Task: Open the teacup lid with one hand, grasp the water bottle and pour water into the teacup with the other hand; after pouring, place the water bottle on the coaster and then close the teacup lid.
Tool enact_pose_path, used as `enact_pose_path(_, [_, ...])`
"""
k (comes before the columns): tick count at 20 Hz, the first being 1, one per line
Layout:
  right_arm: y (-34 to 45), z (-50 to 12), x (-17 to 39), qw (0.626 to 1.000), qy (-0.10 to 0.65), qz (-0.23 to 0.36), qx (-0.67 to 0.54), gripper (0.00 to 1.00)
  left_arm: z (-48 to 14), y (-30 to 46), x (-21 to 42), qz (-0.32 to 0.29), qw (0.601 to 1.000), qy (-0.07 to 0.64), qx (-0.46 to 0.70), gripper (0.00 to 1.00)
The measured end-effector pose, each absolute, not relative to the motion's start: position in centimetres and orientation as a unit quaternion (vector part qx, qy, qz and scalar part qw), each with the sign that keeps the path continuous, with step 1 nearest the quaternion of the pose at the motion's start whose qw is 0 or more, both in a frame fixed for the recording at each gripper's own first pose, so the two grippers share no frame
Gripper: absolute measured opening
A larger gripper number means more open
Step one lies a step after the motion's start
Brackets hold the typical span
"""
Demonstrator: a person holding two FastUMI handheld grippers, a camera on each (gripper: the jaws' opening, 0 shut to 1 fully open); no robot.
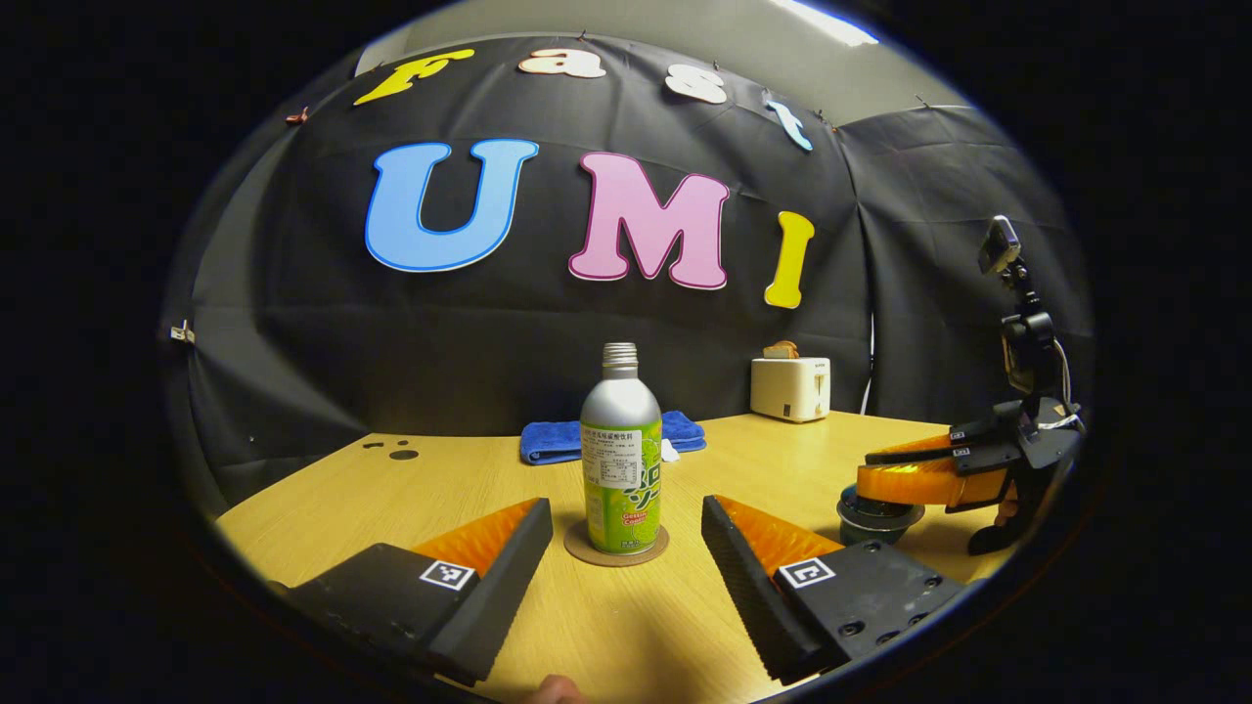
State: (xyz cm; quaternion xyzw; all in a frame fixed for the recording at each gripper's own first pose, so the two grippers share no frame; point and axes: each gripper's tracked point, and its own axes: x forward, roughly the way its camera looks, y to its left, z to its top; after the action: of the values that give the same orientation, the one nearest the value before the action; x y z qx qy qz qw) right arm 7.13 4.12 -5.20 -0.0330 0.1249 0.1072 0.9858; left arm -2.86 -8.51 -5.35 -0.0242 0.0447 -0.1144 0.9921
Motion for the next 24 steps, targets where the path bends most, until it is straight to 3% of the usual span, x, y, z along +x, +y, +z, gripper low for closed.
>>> enact_pose_path(8, [4.1,-5.4,6.6,0.984,0.137,0.109,-0.023,0.34,-5.5,-7.9,-2.7,-0.102,0.993,0.046,-0.024,0.96])
enact_pose_path(11, [3.3,-4.2,6.1,0.99,0.104,0.097,-0.006,0.44,-5.4,-7.2,-3.0,-0.078,0.996,0.048,-0.023,0.97])
enact_pose_path(13, [2.8,-3.0,5.5,0.994,0.072,0.087,0.009,0.7,-5.4,-7.1,-3.3,-0.06,0.997,0.048,-0.023,0.97])
enact_pose_path(15, [2.2,-2.1,5.2,0.997,0.038,0.074,0.006,0.83,-5.4,-6.8,-3.9,-0.034,0.998,0.049,-0.022,0.97])
enact_pose_path(17, [1.2,-2.0,5.0,0.998,0.037,0.057,0.005,0.84,-5.3,-7.0,-4.4,-0.013,0.998,0.05,-0.02,0.97])
enact_pose_path(19, [0.2,-2.2,5.1,0.999,0.038,0.037,0.003,0.99,-5.2,-7.7,-4.9,0.002,0.998,0.051,-0.02,0.97])
enact_pose_path(24, [-1.1,-2.3,5.5,0.999,0.036,-0.002,-0.002,1.0,-5.2,-9.8,-5.5,0.008,0.998,0.05,-0.02,0.97])
